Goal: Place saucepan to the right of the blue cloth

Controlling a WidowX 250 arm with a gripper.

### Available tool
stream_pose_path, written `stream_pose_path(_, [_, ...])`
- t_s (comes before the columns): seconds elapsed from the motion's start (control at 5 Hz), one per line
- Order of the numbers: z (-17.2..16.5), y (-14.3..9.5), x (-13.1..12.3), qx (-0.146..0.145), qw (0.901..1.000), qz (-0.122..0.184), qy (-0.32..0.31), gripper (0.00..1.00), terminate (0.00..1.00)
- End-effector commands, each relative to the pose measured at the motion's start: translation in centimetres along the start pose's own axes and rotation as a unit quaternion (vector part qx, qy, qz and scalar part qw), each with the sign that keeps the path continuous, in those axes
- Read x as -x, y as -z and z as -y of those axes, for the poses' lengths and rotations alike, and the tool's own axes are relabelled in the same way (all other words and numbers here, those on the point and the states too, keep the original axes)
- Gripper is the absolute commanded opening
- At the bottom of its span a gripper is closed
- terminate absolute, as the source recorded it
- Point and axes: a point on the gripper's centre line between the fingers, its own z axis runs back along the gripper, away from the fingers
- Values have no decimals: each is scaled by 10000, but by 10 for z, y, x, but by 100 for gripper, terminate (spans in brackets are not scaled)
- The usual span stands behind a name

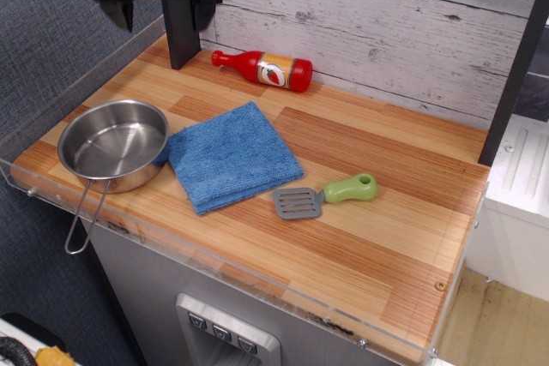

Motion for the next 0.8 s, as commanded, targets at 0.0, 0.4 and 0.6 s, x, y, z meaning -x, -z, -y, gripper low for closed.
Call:
stream_pose_path(0.0, [-40,-2,-6,-686,9919,-197,-1050,100,0])
stream_pose_path(0.4, [-61,9,15,-908,9860,-509,-1300,100,0])
stream_pose_path(0.6, [-62,22,31,-755,9844,-663,-1444,100,0])
